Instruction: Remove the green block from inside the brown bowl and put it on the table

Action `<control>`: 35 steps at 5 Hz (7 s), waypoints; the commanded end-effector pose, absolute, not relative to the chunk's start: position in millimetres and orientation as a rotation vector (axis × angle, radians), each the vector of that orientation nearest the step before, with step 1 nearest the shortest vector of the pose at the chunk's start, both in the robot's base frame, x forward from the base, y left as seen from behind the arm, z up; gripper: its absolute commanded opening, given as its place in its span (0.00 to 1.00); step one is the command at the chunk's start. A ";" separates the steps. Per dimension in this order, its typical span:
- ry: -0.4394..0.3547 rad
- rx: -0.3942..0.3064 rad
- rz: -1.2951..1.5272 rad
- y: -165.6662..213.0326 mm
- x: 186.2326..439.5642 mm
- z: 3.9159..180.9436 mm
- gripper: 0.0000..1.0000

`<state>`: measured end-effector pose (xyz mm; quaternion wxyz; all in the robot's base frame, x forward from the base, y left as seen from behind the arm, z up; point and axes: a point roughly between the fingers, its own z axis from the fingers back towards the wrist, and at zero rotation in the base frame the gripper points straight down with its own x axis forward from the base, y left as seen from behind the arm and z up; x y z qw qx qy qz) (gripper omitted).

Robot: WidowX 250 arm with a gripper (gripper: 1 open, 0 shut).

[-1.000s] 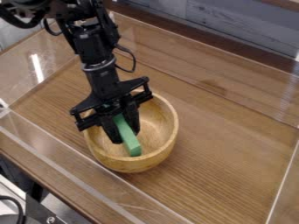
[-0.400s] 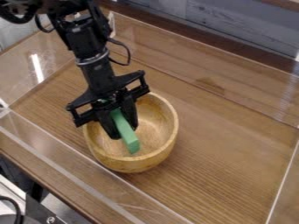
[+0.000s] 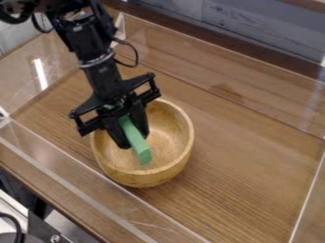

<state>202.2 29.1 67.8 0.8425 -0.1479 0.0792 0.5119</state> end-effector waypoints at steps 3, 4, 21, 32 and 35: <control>0.113 -0.339 1.047 -6.4 214.0 94.4 0.00; 0.111 -0.349 1.029 -33.2 216.9 93.0 0.00; 0.084 -0.342 0.769 -103.4 236.0 71.3 0.00; 0.169 -0.316 0.596 -88.1 229.6 70.1 0.00; 0.180 -0.325 0.556 -87.5 230.8 75.3 0.00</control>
